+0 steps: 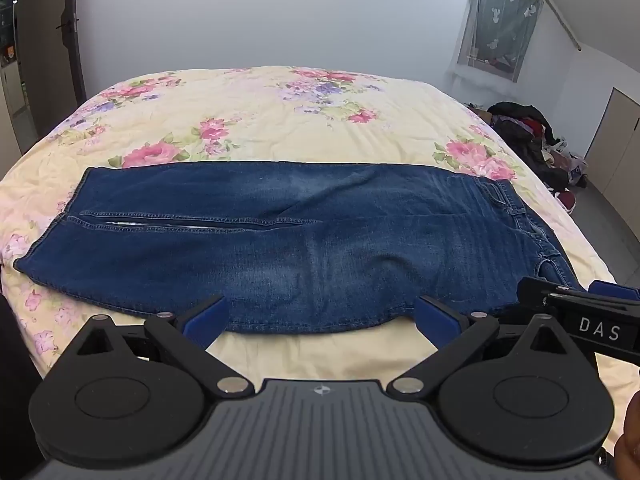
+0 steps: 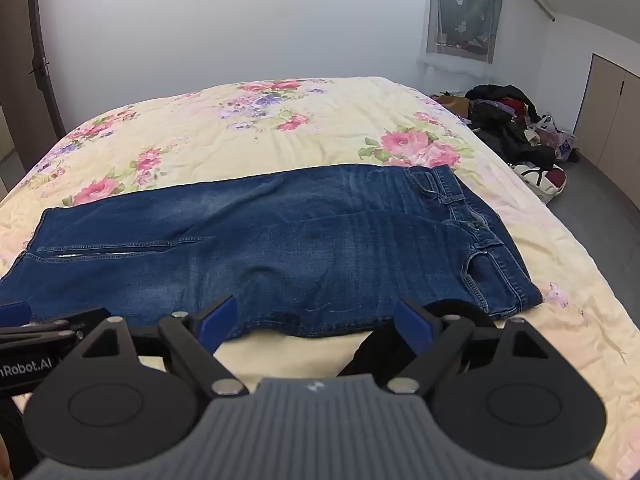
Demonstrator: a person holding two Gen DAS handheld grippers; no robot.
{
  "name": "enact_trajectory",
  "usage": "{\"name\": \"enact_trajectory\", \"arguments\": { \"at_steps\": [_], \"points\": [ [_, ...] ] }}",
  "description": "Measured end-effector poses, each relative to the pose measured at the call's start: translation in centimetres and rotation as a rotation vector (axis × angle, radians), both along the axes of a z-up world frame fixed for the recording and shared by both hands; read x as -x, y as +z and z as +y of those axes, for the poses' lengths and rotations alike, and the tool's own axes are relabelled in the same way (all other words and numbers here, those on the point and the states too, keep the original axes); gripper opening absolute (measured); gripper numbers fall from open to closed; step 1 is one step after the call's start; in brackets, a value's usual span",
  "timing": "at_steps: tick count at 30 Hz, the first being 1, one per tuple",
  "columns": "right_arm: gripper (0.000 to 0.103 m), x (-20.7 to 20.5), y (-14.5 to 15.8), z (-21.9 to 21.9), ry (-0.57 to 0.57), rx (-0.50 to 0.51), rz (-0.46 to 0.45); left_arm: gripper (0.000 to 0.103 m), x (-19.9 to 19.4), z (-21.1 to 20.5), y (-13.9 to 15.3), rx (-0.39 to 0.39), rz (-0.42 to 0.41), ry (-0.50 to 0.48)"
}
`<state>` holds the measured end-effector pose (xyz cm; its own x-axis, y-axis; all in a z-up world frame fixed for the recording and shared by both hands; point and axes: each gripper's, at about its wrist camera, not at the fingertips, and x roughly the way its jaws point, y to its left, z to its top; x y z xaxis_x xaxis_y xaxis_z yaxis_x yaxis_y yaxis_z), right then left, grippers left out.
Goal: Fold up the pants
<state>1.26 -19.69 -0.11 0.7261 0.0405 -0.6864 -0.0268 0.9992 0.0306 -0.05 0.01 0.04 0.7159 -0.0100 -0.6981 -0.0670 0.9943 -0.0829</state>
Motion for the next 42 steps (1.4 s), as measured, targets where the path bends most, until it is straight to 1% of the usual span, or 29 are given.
{"name": "enact_trajectory", "arguments": {
  "at_steps": [7, 11, 20, 29, 42],
  "points": [
    [0.082, 0.0, 0.0, 0.0, -0.001, 0.000, -0.002, 0.103, 0.0, 0.1, -0.1, 0.007, 0.005, -0.004],
    [0.082, -0.1, 0.0, 0.1, 0.001, -0.001, 0.004, 0.103, 0.4, 0.5, -0.8, 0.008, 0.008, -0.002],
    [0.082, 0.1, 0.1, 0.1, -0.001, -0.002, 0.005, 0.103, 0.1, 0.0, -0.7, 0.009, 0.011, 0.001],
    [0.082, 0.2, -0.1, 0.1, -0.004, -0.003, 0.003, 0.103, 0.4, -0.8, -1.3, 0.008, 0.013, -0.001],
    [0.082, 0.0, -0.1, -0.1, -0.007, -0.006, 0.006, 0.103, 0.5, -0.9, -1.1, 0.013, 0.013, 0.000]
  ]
}}
